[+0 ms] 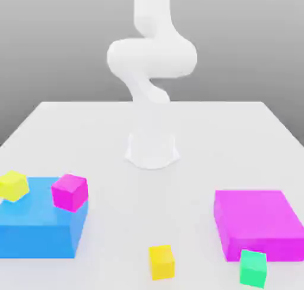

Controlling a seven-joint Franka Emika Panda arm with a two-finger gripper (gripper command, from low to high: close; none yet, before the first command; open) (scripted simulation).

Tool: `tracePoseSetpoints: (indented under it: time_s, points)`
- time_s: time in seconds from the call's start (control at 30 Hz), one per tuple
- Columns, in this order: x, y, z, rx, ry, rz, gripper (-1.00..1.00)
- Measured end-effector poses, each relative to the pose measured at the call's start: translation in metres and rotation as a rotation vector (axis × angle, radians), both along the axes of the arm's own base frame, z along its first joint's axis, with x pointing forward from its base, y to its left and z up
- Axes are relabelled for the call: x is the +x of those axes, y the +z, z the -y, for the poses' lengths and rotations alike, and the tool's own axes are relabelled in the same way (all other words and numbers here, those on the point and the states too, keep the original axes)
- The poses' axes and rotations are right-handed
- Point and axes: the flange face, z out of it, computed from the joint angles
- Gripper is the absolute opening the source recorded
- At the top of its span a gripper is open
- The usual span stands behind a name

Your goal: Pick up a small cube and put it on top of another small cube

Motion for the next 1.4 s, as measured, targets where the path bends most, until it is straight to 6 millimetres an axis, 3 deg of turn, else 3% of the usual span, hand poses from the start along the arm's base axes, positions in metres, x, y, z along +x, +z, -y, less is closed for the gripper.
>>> tracePoseSetpoints:
  time_s: [0.2, 0.43, 0.6, 0.8, 0.97, 1.0, 1.23, 1.4]
  points:
    - [0.065, -0.111, -0.005, -0.014, 0.046, -0.179, 0.00]
    - [0.100, -0.250, -0.012, -0.034, 0.097, -0.381, 0.00]
    - [0.099, -0.350, -0.017, -0.052, 0.133, -0.525, 0.00]
    - [0.071, -0.464, -0.018, -0.076, 0.175, -0.697, 0.00]
    - [0.066, -0.527, -0.018, -0.080, 0.181, -0.722, 0.00]
    - [0.065, -0.538, -0.018, -0.079, 0.181, -0.723, -1.00]
    - [0.065, -0.541, -0.018, -0.080, 0.181, -0.724, -1.00]
    - [0.065, -0.491, -0.018, -0.080, 0.181, -0.724, -1.00]
